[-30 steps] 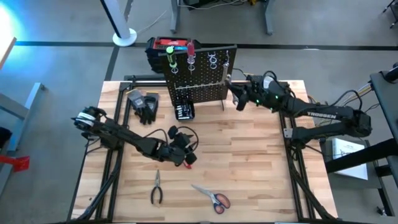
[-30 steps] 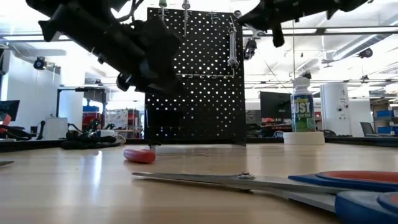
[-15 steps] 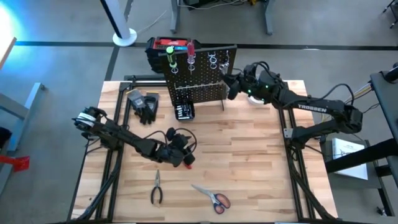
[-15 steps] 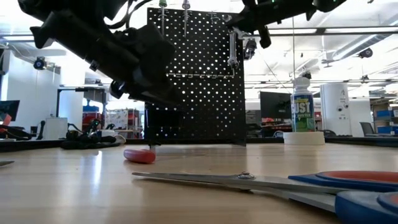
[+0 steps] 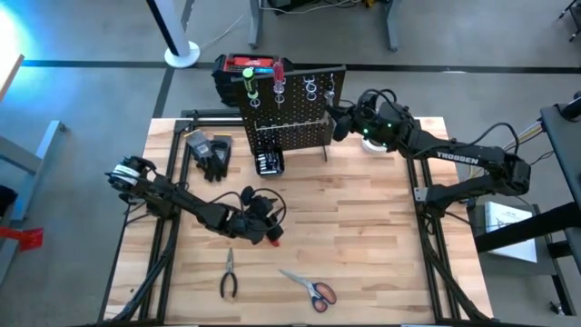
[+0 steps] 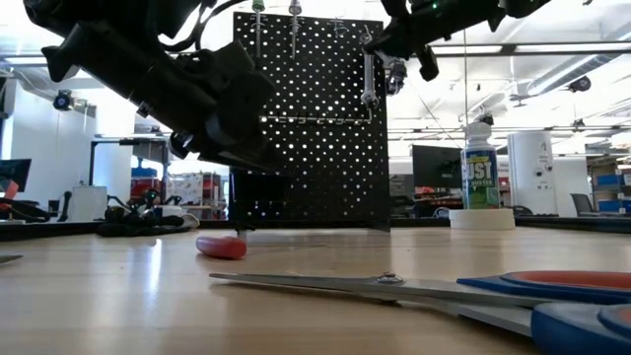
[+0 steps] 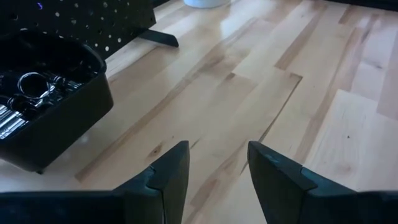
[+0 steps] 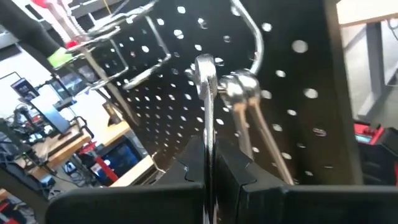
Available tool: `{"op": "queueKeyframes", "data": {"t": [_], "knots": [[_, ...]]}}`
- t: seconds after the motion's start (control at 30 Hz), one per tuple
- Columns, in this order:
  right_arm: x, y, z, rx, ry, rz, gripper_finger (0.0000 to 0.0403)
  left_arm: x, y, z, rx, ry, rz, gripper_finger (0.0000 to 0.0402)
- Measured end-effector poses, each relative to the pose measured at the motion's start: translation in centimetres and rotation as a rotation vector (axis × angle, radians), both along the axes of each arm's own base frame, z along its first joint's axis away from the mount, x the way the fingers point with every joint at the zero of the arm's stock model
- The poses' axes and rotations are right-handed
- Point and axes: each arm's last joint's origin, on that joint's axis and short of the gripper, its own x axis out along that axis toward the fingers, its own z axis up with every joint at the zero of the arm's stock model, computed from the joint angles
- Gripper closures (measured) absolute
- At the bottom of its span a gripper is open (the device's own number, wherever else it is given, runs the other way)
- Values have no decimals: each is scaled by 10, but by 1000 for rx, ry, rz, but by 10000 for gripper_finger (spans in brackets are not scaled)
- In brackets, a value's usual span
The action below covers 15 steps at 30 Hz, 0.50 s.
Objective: Hang tools onto peg board
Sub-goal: Hang the combination wrench on the pegboard, then hang the red allen wrench on the pegboard
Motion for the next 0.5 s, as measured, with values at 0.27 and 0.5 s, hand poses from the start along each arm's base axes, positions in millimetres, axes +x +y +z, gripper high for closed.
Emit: {"op": "queueKeyframes", "data": {"t": [0.27,0.5], "knots": [[-2,0,-7,5,84,-1,384,0,-1,0,-5,-5,1,247],[-5,2,-23,61,214,7,297,0,-1,0,-9,-7,4,247]]}}
